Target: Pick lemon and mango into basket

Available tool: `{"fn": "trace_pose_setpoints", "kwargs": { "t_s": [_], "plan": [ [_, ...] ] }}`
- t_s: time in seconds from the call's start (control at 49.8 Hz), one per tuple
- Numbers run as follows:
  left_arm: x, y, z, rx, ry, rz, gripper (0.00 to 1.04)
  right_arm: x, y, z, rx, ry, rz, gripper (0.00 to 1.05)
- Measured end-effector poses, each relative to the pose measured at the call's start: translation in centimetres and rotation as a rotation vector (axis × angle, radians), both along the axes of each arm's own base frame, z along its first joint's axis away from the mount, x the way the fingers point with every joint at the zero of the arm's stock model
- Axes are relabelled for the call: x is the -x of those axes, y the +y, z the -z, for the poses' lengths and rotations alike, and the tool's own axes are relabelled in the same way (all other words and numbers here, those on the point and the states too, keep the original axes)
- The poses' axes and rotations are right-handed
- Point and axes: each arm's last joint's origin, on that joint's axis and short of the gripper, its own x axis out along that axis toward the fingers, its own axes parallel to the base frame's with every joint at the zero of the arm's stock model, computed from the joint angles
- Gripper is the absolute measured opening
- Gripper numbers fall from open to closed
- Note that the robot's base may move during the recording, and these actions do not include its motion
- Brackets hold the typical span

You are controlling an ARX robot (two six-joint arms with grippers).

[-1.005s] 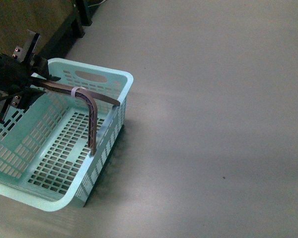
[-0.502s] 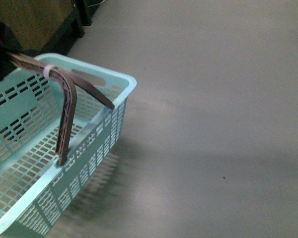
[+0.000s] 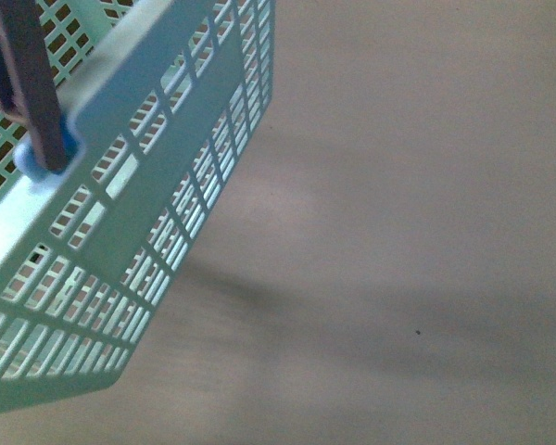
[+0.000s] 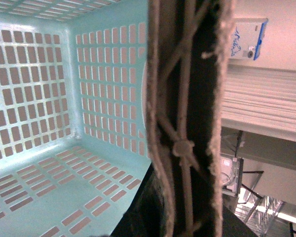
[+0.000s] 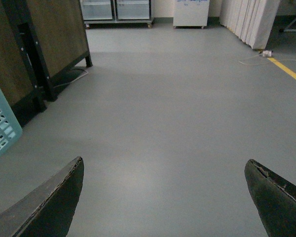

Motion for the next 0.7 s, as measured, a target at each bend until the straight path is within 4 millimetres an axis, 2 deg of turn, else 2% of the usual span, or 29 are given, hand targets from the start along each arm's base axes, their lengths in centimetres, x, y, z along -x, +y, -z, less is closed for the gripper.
{"fn": "trace_pose_setpoints", "kwargs": {
  "t_s": [0.221, 0.322, 0.703],
  "plan": [
    [3.1, -0.4, -3.8, 0.024, -0.053, -0.009, 0.05, 0.0, 0.0, 0.0, 0.000, 0.000, 0.000, 0.96],
    [3.6, -0.3, -4.6, 0.018, -0.083, -0.011, 0.05, 0.0, 0.0, 0.0, 0.000, 0.000, 0.000, 0.96],
    [3.7, -0.3, -4.7, 0.007, -0.083, -0.012, 0.05, 0.0, 0.0, 0.0, 0.000, 0.000, 0.000, 0.96]
  ]
}}
